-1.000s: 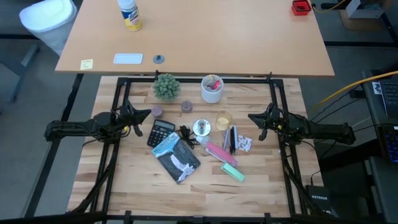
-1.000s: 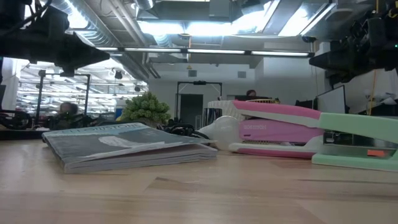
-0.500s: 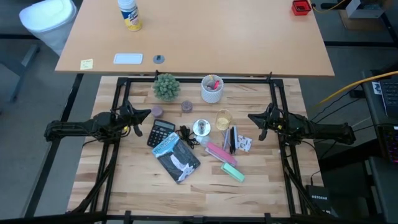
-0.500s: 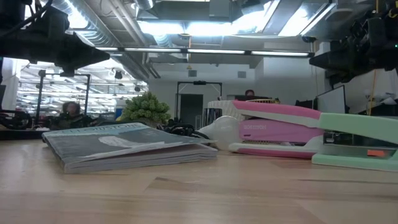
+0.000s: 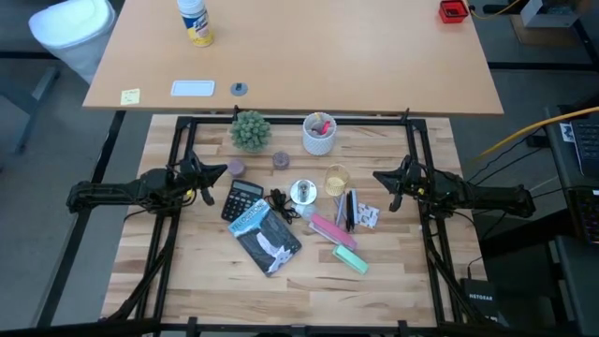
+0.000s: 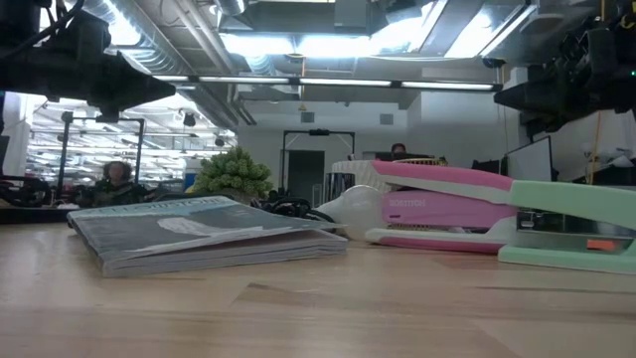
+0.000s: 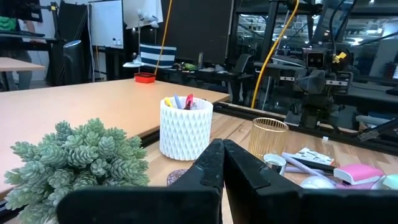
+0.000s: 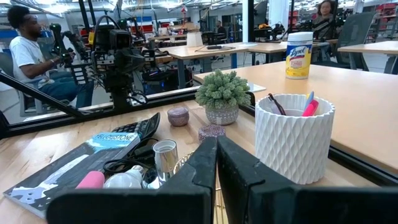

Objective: Screw lightbulb
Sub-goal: Return to Home Position

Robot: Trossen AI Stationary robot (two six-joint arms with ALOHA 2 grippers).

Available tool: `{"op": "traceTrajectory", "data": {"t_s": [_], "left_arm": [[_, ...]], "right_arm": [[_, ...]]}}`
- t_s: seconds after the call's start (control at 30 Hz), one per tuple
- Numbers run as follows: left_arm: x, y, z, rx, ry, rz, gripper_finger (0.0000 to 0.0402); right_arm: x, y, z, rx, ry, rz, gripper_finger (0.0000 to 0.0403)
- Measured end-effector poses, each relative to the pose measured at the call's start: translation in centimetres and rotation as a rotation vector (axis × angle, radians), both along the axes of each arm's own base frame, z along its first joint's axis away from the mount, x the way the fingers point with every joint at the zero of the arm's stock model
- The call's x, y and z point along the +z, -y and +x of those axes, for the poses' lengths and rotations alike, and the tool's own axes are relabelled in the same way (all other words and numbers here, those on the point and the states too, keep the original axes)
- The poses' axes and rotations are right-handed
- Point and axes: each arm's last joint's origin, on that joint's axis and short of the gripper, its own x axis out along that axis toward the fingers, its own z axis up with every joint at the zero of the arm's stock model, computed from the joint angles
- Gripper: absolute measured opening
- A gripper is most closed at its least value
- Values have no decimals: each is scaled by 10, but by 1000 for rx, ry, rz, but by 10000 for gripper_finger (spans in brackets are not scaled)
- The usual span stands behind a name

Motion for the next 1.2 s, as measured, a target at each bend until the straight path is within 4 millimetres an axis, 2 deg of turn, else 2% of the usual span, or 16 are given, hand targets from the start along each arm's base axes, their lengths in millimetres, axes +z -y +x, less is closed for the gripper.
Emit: {"op": "traceTrajectory", "data": {"t_s": [1.2], "left_arm": [[0, 0, 0, 0, -1, 0, 1]], "right_arm": [[0, 1, -1, -55, 4, 1, 19]]}}
